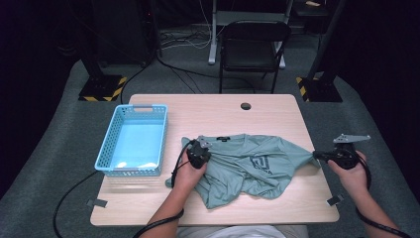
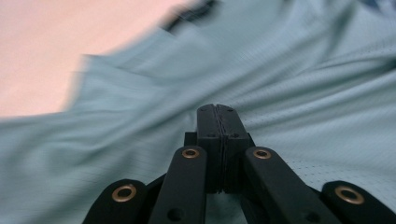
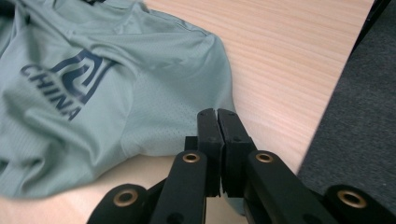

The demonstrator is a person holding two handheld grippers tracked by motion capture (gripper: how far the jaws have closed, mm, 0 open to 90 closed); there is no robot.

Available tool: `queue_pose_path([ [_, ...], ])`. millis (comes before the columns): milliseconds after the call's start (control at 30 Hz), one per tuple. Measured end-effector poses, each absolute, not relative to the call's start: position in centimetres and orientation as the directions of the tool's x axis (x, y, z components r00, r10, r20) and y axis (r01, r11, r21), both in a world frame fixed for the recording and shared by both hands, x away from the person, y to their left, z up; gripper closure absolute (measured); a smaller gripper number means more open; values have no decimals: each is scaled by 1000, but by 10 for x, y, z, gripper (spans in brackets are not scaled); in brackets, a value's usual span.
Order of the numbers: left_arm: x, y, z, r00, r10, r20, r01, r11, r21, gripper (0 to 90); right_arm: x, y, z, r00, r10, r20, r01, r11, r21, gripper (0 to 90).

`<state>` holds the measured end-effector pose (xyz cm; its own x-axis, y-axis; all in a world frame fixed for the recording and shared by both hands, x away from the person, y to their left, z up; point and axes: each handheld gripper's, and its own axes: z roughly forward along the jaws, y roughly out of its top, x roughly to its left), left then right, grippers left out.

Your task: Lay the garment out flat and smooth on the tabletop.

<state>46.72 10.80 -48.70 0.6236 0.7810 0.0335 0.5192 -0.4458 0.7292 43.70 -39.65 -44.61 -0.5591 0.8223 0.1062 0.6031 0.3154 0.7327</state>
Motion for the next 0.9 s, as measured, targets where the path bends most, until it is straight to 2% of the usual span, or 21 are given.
queue_pose_path([
  [100, 469, 119, -472, 582, 812, 40, 493, -392, 777, 896, 428, -400, -439, -577, 812, 92, 593, 338, 730, 887],
  [300, 469, 136, -449, 487, 866, 112, 435, -352, 828, 896, 423, -396, -426, -603, 792, 96, 557, 332, 761, 887],
  [467, 471, 148, -444, 436, 894, 105, 433, -310, 847, 896, 430, -375, -442, -626, 776, 80, 568, 383, 729, 881],
  [500, 472, 150, -445, 435, 895, 98, 439, -306, 845, 895, 432, -370, -448, -626, 777, 68, 565, 391, 727, 856],
  [567, 472, 150, -451, 434, 895, 105, 455, -318, 831, 895, 438, -361, -458, -595, 803, 20, 565, 401, 721, 727],
  [633, 473, 151, -458, 434, 893, 117, 471, -336, 816, 893, 442, -357, -465, -591, 806, 30, 576, 396, 715, 682],
  [733, 474, 154, -465, 429, 895, 120, 490, -342, 802, 890, 440, -354, -466, -592, 805, 40, 580, 391, 715, 676],
  [800, 474, 155, -469, 434, 895, 104, 505, -337, 795, 889, 437, -352, -465, -616, 783, 88, 588, 383, 713, 680],
  [900, 475, 154, -475, 445, 893, 72, 526, -326, 786, 885, 433, -344, -473, -659, 745, 105, 586, 421, 692, 686],
])
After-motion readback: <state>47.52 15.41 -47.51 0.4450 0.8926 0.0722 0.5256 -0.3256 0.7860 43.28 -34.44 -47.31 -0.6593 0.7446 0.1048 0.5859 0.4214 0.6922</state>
